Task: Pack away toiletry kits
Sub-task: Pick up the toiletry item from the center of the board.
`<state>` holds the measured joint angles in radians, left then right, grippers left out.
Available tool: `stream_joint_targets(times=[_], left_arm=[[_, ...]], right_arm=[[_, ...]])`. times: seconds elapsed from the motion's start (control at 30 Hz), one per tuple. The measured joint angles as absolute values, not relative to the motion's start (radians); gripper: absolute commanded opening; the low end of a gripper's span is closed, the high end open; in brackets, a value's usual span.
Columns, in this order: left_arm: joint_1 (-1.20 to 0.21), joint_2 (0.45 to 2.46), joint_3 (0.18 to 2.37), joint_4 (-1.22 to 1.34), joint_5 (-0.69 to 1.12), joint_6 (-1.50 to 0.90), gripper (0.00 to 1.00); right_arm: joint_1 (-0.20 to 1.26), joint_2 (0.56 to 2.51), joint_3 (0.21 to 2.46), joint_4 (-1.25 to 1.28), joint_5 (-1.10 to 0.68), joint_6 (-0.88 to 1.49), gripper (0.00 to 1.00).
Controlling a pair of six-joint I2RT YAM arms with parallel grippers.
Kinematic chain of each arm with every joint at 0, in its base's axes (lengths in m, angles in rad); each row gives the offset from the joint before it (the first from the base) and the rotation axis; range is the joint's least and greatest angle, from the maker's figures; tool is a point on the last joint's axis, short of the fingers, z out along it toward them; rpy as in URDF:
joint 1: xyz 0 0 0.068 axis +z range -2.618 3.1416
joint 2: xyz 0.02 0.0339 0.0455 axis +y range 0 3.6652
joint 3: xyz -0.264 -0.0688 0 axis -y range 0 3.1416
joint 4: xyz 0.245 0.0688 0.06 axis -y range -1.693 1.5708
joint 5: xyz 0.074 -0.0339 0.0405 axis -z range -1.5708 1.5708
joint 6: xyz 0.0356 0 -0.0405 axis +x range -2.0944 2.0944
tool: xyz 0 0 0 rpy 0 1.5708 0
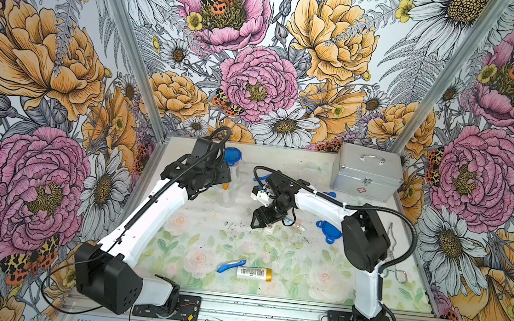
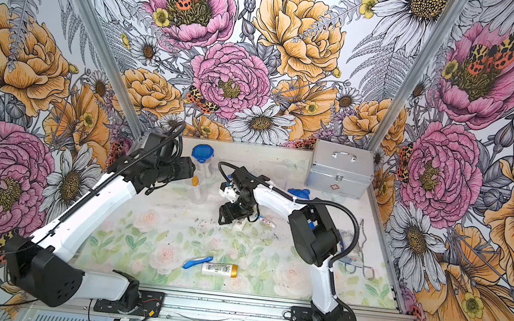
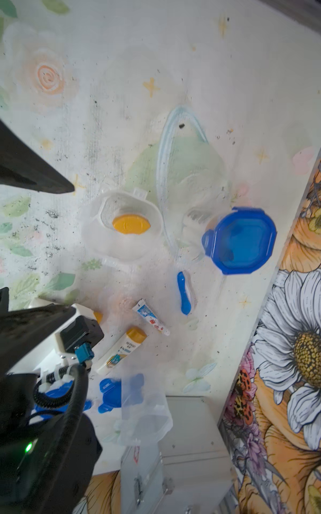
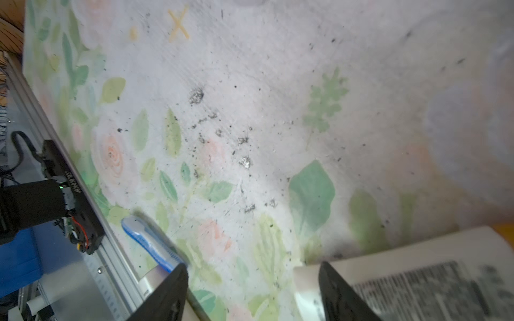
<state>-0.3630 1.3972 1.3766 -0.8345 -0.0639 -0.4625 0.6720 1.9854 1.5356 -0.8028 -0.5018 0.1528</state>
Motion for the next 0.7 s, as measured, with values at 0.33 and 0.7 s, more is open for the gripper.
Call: stream_joint_targets(times=[0.33,0.7], left_arm=[[-0.558,1.788,1.662,-0.965,0.064,-0.529,0.75],[-0.719,2.127,1.732,-1.034,0.094,-0.542,0.76]], right_arm=[[0.447,1.630,1.140,-0.767,-0.451,0.369,0.88],[0.338,1.425,0.966,-0.783,-0.407,0.446,0.94]])
